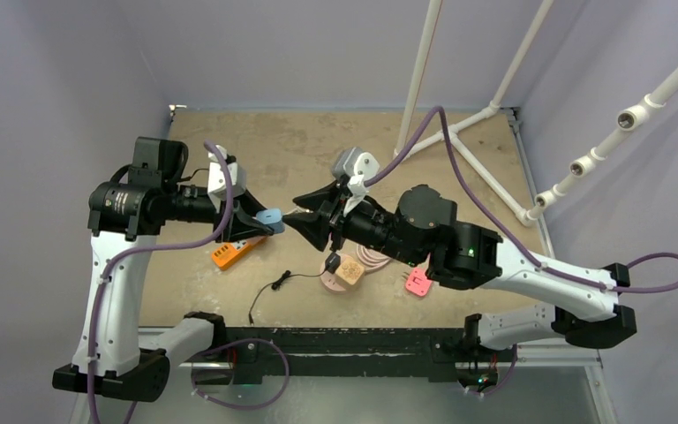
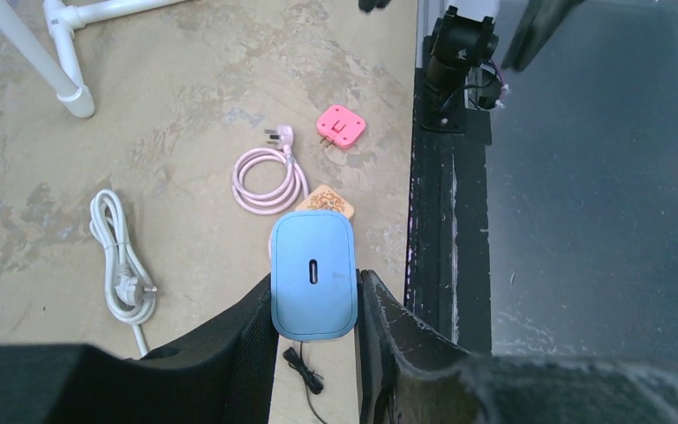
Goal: Insert the plug
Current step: Pick up the plug from the center of the board.
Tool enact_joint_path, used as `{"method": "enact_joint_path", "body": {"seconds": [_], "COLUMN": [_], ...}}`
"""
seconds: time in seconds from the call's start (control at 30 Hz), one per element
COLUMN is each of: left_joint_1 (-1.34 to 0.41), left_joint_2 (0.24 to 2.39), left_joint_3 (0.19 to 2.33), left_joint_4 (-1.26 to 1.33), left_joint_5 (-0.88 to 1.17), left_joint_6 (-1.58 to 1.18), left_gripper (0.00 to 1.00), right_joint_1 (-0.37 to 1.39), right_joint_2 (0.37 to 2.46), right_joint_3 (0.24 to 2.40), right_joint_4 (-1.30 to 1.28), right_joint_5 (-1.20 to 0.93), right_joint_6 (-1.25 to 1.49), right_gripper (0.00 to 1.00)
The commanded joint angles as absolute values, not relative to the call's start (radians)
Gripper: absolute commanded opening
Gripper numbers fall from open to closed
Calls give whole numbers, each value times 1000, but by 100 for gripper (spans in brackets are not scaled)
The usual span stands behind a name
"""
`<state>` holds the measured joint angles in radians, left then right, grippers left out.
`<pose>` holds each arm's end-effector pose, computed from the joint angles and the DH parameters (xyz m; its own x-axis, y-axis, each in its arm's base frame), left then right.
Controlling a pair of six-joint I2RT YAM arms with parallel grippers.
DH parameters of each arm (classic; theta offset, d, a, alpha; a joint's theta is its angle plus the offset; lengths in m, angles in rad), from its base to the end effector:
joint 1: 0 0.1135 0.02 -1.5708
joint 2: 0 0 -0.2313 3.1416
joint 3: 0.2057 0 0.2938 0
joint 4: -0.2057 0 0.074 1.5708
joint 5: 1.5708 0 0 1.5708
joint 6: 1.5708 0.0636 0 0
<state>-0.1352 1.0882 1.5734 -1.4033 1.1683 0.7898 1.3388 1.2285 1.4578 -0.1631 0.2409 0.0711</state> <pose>0.1894 -0.0848 0.4270 -0.1234 0.2976 -0.9467 0.9860 0.1442 -0.0832 0.0939 0.3316 0.4642 -0.0481 0.0965 -0.9942 -0.8892 0.4492 0.0866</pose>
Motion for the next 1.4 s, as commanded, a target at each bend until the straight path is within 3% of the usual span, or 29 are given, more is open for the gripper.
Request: {"method": "enact_joint_path", "body": {"seconds": [0.0, 0.17, 0.53, 0.9, 1.13, 1.2, 1.3, 1.37], "left_joint_1": [-141, -148, -155, -160, -161, -161, -161, -161], "left_joint_2": [1060, 1041, 1026, 995, 1001, 995, 974, 950], "left_joint_3": [1579, 1590, 1594, 1560, 1554, 1535, 1482, 1422], "left_joint_4": [-1434, -1434, -1396, -1354, -1332, -1325, -1308, -1234], "left_joint_5": [1247, 1283, 1336, 1315, 1295, 1256, 1125, 982], "left_joint_6": [868, 871, 822, 787, 775, 768, 769, 689], "left_gripper": [0, 0, 0, 0, 0, 0, 0, 0], "right_joint_1": [1312, 1291, 1284, 1273, 1270, 1269, 1251, 1235], "right_joint_2": [1261, 1274, 1314, 1321, 1302, 1308, 1305, 1282], "right_joint_3": [1503, 1501, 1519, 1483, 1460, 1458, 1466, 1459], "right_joint_4": [-209, -218, -187, -132, -143, -162, -179, -166], "right_joint_5": [105, -24, -92, -62, -51, -17, 13, 58], "right_joint_6": [61, 40, 46, 64, 84, 90, 99, 102], "right_gripper": [40, 40, 37, 0, 0, 23, 68, 84]}}
